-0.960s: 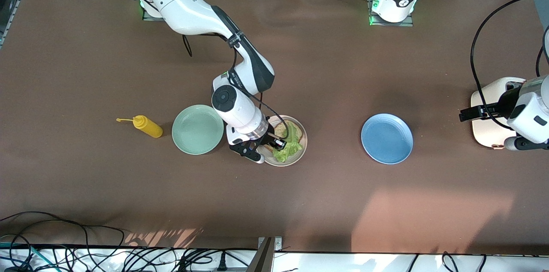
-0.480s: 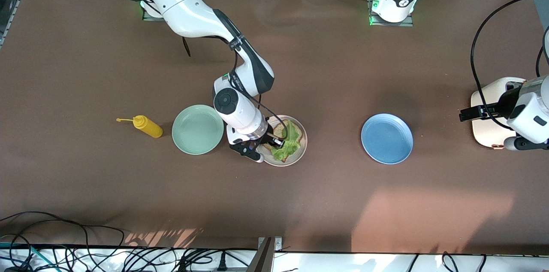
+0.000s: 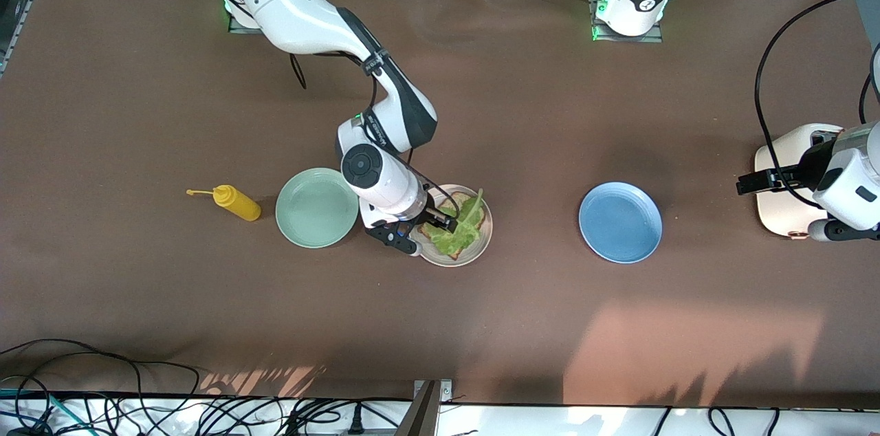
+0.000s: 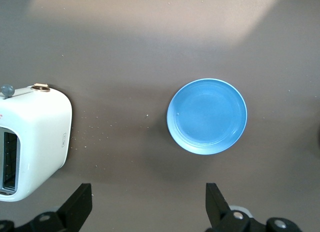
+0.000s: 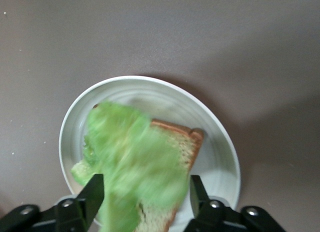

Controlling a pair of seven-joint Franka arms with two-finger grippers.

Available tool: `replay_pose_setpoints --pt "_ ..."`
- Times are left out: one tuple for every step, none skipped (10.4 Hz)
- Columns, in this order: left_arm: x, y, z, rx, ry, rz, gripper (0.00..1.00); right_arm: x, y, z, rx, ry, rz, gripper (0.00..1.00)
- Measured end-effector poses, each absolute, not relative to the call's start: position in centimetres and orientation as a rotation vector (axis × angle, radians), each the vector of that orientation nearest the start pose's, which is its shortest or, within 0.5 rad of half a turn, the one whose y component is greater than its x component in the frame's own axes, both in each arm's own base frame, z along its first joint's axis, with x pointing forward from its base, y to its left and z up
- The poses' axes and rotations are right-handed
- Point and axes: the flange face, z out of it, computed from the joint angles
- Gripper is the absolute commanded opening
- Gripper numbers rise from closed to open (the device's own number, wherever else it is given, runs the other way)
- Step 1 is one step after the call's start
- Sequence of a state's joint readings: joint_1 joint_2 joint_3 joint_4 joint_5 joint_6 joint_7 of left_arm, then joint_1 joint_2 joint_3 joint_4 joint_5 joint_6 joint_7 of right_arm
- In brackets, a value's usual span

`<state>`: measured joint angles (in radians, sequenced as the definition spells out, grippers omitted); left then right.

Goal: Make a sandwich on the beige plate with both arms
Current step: 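Lower the lettuce onto the bread and open the right gripper, then move the right gripper toward the yellow mustard bottle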

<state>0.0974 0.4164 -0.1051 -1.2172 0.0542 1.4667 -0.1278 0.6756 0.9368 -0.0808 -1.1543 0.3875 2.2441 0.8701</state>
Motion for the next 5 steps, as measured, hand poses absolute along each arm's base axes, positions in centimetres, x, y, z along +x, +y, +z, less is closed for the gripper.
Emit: replay_pose_setpoints --pt "66.0 1.5 52.8 -3.103 -0.197 0.256 1.00 63.2 45.7 26.4 -2.780 0.645 0.112 1.00" --pt "66.0 1.6 52.7 -3.102 -0.197 0.257 1.00 63.5 44.8 28.3 -2.785 0.649 0.135 1.00" --pt "66.0 1.6 52.7 -3.103 -0.196 0.257 1.00 63.8 43.9 29.8 -2.788 0.646 0.151 1.00" --pt "66.0 1.7 52.7 -3.103 -0.198 0.258 1.00 64.3 42.8 31.0 -2.796 0.617 0.153 1.00" --pt "66.0 2.0 52.7 -3.105 -0.181 0.258 1.00 65.1 41.1 32.0 -2.811 0.547 0.145 1.00"
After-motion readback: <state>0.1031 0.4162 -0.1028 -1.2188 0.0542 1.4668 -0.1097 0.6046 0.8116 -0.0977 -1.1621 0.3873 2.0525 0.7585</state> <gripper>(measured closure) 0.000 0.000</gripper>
